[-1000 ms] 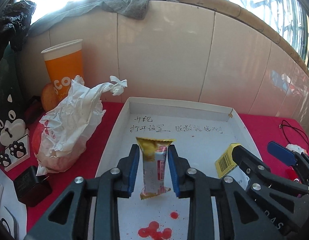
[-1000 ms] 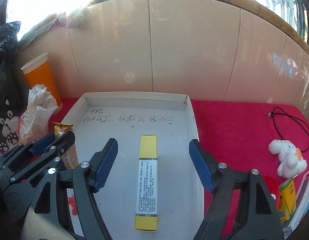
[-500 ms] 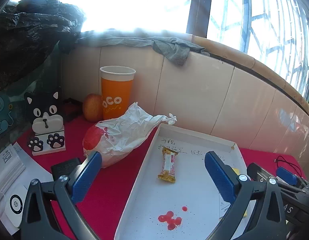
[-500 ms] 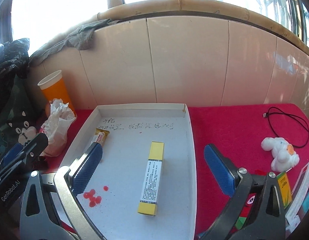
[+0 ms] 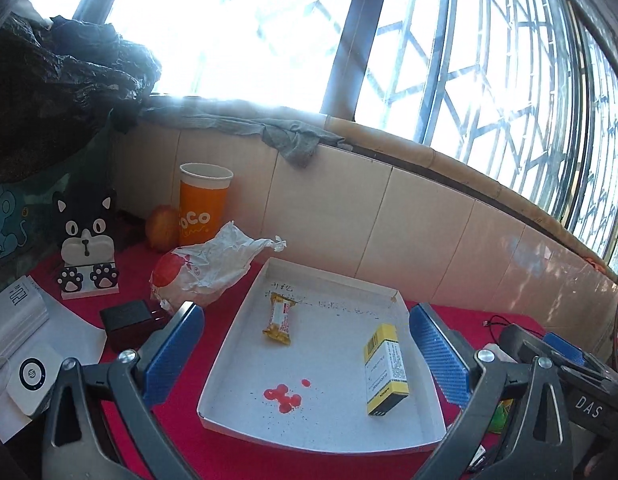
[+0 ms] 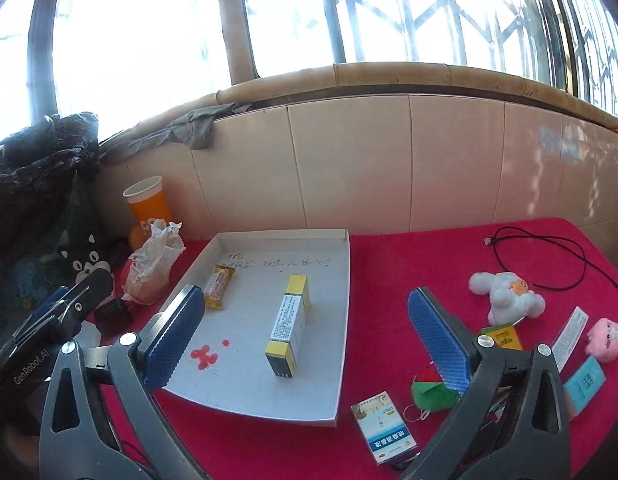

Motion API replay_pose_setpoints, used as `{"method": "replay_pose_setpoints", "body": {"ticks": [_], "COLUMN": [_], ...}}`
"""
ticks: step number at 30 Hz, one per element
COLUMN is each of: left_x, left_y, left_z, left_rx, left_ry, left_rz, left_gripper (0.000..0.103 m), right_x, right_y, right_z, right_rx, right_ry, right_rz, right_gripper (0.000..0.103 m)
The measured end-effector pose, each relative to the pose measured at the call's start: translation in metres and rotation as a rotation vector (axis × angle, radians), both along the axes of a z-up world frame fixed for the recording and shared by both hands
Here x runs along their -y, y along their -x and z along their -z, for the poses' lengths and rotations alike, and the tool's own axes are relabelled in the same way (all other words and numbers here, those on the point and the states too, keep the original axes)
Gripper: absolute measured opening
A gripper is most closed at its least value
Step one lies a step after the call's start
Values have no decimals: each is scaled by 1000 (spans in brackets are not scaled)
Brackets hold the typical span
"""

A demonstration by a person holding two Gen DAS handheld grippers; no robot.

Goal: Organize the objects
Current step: 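Open both tools to release the items in the tray and withdraw, then grasp the white-blue capsule box with the left tool while the right tool grasps the teal tissue pack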

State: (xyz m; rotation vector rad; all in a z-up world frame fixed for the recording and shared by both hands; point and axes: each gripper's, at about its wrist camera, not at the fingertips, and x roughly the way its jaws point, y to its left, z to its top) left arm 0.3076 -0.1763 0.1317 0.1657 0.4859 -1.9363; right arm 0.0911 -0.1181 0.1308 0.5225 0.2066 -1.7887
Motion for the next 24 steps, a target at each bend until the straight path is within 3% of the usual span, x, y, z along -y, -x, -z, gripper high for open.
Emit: {"method": "replay_pose_setpoints", "body": {"ticks": [3, 6, 14, 20, 24], "left_x": [-12, -21, -42, -60, -73], "left_y": [8, 25, 77, 102, 123], "left_z": [1, 6, 30, 40, 49], "left_rx": [-29, 2, 107, 139, 168], "left_ry": [36, 45, -21, -66, -116], "left_rz": [87, 142, 308, 488, 648], "left_gripper": [103, 103, 103, 103, 103], "right_x": [-33, -65, -107, -132, -157], "right_y": [4, 16, 60, 114, 160], "right_z": [-6, -11, -5, 3, 10], "right_rx": [-66, -109, -162, -60, 38], "right_ry": [55, 103, 105, 83, 90], "right_rz": [31, 78, 254, 339, 310], "right_gripper": [103, 103, 103, 103, 103]}}
